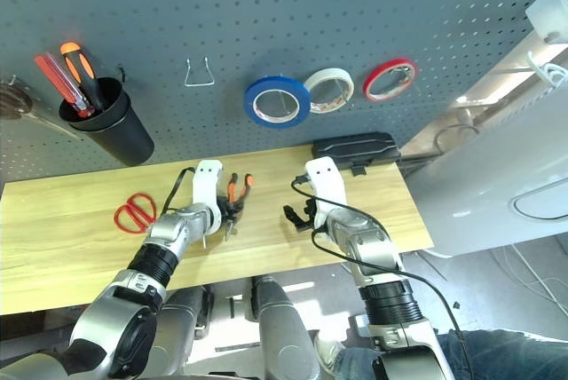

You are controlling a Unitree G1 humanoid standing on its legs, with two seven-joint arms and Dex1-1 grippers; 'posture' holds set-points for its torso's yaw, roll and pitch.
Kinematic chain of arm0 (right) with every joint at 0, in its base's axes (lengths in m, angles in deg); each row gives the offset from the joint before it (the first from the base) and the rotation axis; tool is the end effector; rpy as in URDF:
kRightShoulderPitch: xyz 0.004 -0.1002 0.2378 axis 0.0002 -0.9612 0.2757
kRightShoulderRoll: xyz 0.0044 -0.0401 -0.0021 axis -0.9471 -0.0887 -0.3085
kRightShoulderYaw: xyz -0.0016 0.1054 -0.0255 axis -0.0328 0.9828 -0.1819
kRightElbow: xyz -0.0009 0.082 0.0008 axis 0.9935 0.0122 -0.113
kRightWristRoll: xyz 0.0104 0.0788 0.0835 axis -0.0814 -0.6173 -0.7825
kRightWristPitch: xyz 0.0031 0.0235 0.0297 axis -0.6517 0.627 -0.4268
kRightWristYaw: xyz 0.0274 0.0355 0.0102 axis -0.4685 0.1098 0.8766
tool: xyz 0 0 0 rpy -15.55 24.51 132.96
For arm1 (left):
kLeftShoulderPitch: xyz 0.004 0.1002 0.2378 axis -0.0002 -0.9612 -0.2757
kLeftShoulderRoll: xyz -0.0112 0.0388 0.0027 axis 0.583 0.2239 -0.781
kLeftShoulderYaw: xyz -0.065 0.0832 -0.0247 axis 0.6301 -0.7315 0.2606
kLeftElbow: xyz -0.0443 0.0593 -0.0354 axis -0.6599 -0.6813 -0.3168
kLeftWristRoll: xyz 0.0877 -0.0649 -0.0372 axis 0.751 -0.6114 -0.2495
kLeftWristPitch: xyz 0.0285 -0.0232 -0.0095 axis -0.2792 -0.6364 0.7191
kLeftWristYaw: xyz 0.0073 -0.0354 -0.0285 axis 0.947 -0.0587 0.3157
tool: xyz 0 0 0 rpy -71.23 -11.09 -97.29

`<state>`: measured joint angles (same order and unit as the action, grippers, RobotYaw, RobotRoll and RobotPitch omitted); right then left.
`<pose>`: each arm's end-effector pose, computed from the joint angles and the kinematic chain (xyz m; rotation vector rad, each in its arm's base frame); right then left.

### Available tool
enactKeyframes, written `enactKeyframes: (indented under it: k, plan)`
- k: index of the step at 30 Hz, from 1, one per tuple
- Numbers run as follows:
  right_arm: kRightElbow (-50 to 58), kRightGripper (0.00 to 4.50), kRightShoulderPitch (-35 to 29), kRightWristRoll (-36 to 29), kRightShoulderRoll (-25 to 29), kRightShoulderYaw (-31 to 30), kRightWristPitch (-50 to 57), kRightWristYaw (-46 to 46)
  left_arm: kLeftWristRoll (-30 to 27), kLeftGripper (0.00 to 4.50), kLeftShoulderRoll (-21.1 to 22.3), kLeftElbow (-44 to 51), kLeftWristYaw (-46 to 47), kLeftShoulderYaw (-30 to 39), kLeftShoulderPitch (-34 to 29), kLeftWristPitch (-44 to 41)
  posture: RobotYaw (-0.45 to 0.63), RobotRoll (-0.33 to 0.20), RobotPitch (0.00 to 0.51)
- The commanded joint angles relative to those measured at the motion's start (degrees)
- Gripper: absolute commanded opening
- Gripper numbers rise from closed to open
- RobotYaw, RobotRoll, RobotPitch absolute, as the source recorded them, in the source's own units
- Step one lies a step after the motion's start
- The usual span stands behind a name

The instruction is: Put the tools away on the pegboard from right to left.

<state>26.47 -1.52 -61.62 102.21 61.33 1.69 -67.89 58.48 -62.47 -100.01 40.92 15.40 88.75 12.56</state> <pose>0.2671 -0.2019 0.0805 -0.1884 0.6007 0.3140 0.3037 0.0608 0.0282 -0.1815 0.6647 -0.4742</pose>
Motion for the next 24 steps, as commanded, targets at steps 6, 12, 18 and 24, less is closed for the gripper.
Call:
enactKeyframes:
  k: [6,12,18,24]
  plan:
    - [-2.89,4.50,3.44,-5.04,-9.34,7.80,10.47,-4.38,0.90,4.47,3.08,14.25,-9.38,-5.74,-4.03,3.55,-0.11,0.000,0.298]
    - [-8.25,4.50,9.94,-7.89,-18.50,15.90,18.46,-11.40,6.19,4.47,14.35,25.42,-15.16,-11.23,-11.01,8.61,-0.06,0.000,0.298]
    - [-16.12,4.50,16.86,-9.03,-25.82,25.06,22.66,-19.17,8.85,4.47,24.59,33.71,-18.97,-13.15,-16.71,9.98,-0.03,0.000,0.295]
    - [-22.51,4.50,19.43,-10.14,-26.92,27.10,19.51,-21.69,11.09,4.47,30.54,37.31,-22.17,-14.54,-19.70,10.78,0.00,0.000,0.298]
